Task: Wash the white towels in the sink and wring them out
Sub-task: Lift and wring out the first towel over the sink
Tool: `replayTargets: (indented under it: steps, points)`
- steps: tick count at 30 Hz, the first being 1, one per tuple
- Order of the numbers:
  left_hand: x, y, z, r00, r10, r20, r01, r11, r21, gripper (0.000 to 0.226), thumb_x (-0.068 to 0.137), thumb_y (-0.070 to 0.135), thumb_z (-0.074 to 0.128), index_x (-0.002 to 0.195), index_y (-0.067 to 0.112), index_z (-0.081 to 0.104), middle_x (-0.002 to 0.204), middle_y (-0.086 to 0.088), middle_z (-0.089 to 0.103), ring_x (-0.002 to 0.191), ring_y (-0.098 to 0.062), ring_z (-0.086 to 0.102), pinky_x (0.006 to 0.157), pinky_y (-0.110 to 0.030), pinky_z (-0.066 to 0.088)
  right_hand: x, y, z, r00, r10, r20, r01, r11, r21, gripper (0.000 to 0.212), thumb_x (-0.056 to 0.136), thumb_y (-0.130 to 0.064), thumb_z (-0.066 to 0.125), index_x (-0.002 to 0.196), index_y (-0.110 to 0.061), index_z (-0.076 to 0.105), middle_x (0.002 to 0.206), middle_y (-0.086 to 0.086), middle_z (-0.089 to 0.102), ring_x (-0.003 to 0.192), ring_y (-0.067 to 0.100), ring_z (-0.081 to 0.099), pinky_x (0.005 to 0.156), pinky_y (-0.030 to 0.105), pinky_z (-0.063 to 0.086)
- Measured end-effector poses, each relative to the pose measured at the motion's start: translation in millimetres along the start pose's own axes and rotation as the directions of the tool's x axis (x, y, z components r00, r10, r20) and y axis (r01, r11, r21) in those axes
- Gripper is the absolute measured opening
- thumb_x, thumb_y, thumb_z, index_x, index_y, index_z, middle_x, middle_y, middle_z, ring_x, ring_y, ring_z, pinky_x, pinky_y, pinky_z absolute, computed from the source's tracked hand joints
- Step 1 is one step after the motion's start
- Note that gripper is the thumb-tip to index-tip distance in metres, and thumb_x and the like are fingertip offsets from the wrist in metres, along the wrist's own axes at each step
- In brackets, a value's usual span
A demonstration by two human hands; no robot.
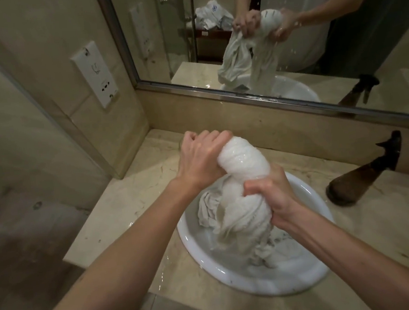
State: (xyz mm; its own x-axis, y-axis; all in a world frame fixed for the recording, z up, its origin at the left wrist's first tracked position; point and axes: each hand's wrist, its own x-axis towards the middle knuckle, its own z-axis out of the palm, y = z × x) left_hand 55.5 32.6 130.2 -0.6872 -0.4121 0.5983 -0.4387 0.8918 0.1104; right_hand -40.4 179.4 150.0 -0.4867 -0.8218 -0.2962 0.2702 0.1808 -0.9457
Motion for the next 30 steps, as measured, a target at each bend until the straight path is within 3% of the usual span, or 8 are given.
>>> replayTargets:
  steps: [4, 7, 13, 15, 18, 22, 27, 30]
  points:
    - [-1, 3, -3, 0.998, -0.055, 0.035, 0.055, 0.998, -0.006, 0.044, 0.059, 0.033, 0.076, 0.1, 0.022, 0.063, 0.079, 0.005, 0.064, 0.071, -0.024, 0.06, 0.071, -0.04, 0.038, 1, 1, 1, 1.0, 0.004, -0.015, -0.004, 1.0, 0.002, 0.054, 0.046, 0.004, 0.059, 0.1, 0.008, 0.062, 0.079, 0.014, 0.06, 0.071, 0.029, 0.057, 0.063, 0.037, 0.044]
    - [7, 3, -21, 0.954, -0.041, 0.296, 0.053, 0.998, -0.033, 0.045, 0.066, 0.044, 0.071, 0.104, 0.025, 0.057, 0.088, 0.007, 0.066, 0.085, -0.024, 0.063, 0.078, -0.041, 0.037, -1, 2, -2, 0.999, 0.036, 0.017, -0.035, 0.999, -0.021, 0.054, 0.046, 0.005, 0.059, 0.1, 0.006, 0.064, 0.081, 0.015, 0.064, 0.074, 0.031, 0.06, 0.067, 0.041, 0.046]
    - [34, -16, -56, 0.715, 0.204, 0.669, 0.057, 0.936, -0.347, 0.109, 0.056, 0.056, 0.085, 0.147, 0.032, 0.03, 0.133, 0.009, 0.056, 0.119, -0.012, 0.054, 0.097, -0.037, 0.044, 2, -14, -10, 0.994, -0.016, 0.104, 0.053, 0.932, -0.359, 0.056, 0.043, -0.006, 0.069, 0.099, -0.008, 0.067, 0.084, 0.01, 0.071, 0.072, 0.022, 0.064, 0.059, 0.036, 0.049]
    - [42, -10, -62, 0.645, 0.281, 0.71, 0.077, 0.901, -0.427, 0.121, 0.055, 0.051, 0.09, 0.152, 0.034, 0.02, 0.134, 0.01, 0.055, 0.118, -0.007, 0.051, 0.099, -0.031, 0.043, 4, -21, -7, 0.991, -0.041, 0.124, 0.099, 0.854, -0.511, 0.055, 0.044, -0.009, 0.075, 0.097, -0.014, 0.067, 0.09, 0.011, 0.072, 0.074, 0.02, 0.065, 0.06, 0.04, 0.052]
    - [45, 2, -66, 0.547, 0.255, 0.797, 0.081, 0.932, -0.353, 0.124, 0.053, 0.041, 0.092, 0.155, 0.034, 0.021, 0.127, 0.009, 0.06, 0.107, -0.009, 0.055, 0.096, -0.029, 0.046, 2, -34, -1, 0.985, -0.079, 0.153, 0.163, 0.715, -0.68, 0.053, 0.043, -0.015, 0.076, 0.095, -0.018, 0.065, 0.087, -0.001, 0.069, 0.077, 0.02, 0.066, 0.063, 0.04, 0.055]
    - [31, 9, -67, 0.71, 0.185, 0.68, 0.105, 0.926, -0.361, 0.083, 0.045, 0.039, 0.085, 0.123, 0.036, 0.057, 0.093, 0.013, 0.067, 0.082, -0.011, 0.063, 0.076, -0.036, 0.055, -2, -43, -9, 0.973, -0.122, 0.194, 0.227, 0.639, -0.735, 0.071, 0.051, -0.02, 0.091, 0.111, -0.027, 0.055, 0.101, -0.012, 0.064, 0.09, 0.011, 0.064, 0.071, 0.032, 0.055]
    - [21, 14, -74, 0.812, 0.181, 0.554, 0.065, 0.916, -0.395, 0.077, 0.048, 0.038, 0.087, 0.121, 0.031, 0.065, 0.109, 0.011, 0.066, 0.096, -0.008, 0.059, 0.084, -0.033, 0.049, -8, -28, -58, 0.928, -0.002, 0.373, 0.239, 0.772, -0.589, 0.111, 0.052, -0.026, 0.1, 0.139, -0.035, 0.032, 0.138, -0.014, 0.047, 0.12, -0.008, 0.051, 0.096, 0.015, 0.045]
    - [24, 9, -84, 0.834, 0.158, 0.529, 0.101, 0.898, -0.429, 0.073, 0.047, 0.037, 0.086, 0.117, 0.027, 0.068, 0.11, 0.013, 0.067, 0.099, -0.006, 0.061, 0.086, -0.033, 0.05, -12, 3, -83, 0.923, 0.08, 0.377, 0.203, 0.731, -0.652, 0.141, 0.044, -0.047, 0.1, 0.155, -0.04, 0.014, 0.157, -0.017, 0.03, 0.142, 0.0, 0.034, 0.117, 0.031, 0.036]
